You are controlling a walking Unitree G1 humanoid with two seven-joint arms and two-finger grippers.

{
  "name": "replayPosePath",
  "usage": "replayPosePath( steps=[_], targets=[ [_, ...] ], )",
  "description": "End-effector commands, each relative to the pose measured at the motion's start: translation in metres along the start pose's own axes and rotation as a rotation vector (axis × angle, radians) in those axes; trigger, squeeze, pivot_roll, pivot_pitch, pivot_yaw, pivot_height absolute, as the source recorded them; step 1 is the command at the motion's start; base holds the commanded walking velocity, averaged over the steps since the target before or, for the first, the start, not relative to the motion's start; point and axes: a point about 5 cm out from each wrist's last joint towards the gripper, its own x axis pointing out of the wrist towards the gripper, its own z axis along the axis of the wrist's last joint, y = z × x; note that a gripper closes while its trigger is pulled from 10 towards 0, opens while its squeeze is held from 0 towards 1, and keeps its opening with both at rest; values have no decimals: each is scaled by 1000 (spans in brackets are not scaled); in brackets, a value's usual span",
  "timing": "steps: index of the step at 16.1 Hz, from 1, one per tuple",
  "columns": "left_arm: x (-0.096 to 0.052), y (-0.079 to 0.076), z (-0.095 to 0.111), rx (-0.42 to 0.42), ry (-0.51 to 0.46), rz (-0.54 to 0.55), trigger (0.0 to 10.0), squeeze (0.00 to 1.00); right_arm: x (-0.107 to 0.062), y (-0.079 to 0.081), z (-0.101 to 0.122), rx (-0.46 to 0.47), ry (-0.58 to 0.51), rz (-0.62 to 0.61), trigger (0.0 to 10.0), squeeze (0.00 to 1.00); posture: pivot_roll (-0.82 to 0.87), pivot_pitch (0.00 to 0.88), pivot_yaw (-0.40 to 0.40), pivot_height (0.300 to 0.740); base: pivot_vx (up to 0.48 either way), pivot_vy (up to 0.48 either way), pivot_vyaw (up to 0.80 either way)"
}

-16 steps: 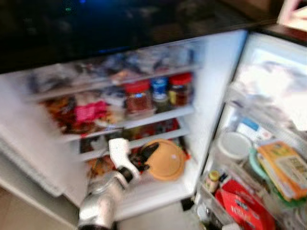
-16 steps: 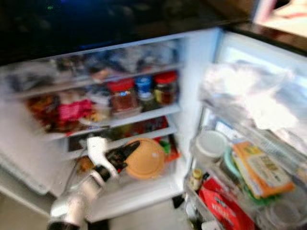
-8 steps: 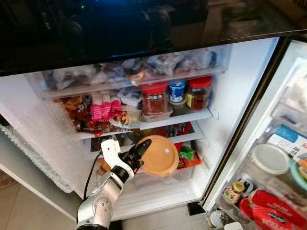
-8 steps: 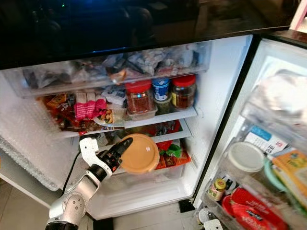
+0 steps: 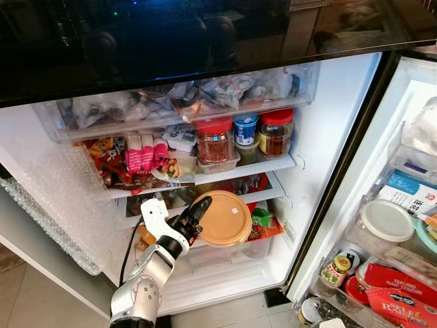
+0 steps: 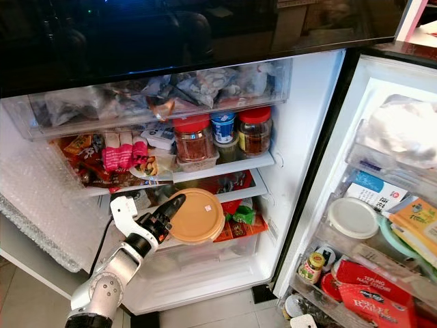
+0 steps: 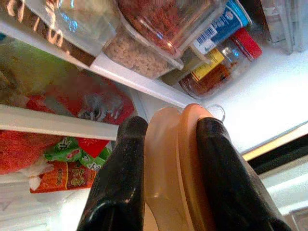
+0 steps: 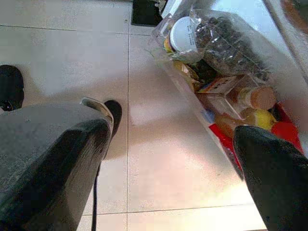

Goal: Restocking fridge

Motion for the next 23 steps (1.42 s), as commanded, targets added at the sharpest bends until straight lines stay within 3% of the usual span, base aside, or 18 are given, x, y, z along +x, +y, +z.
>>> replayPosePath(
  steps=[1,9,23],
  targets=[
    [3,0,5,2,-24,8,10000,0,0,1,-1,-1,1,5,10000,0,-74,0,39,740,0,0,0],
    [5,0,5,14,-32,19,10000,0,1,7,4,10,-28,30,10000,0,-71,2,33,655,0,0,0],
    [6,2,10,-3,-64,37,10000,0,0,8,5,40,-55,37,10000,0,-75,4,34,655,0,0,0]
  ],
)
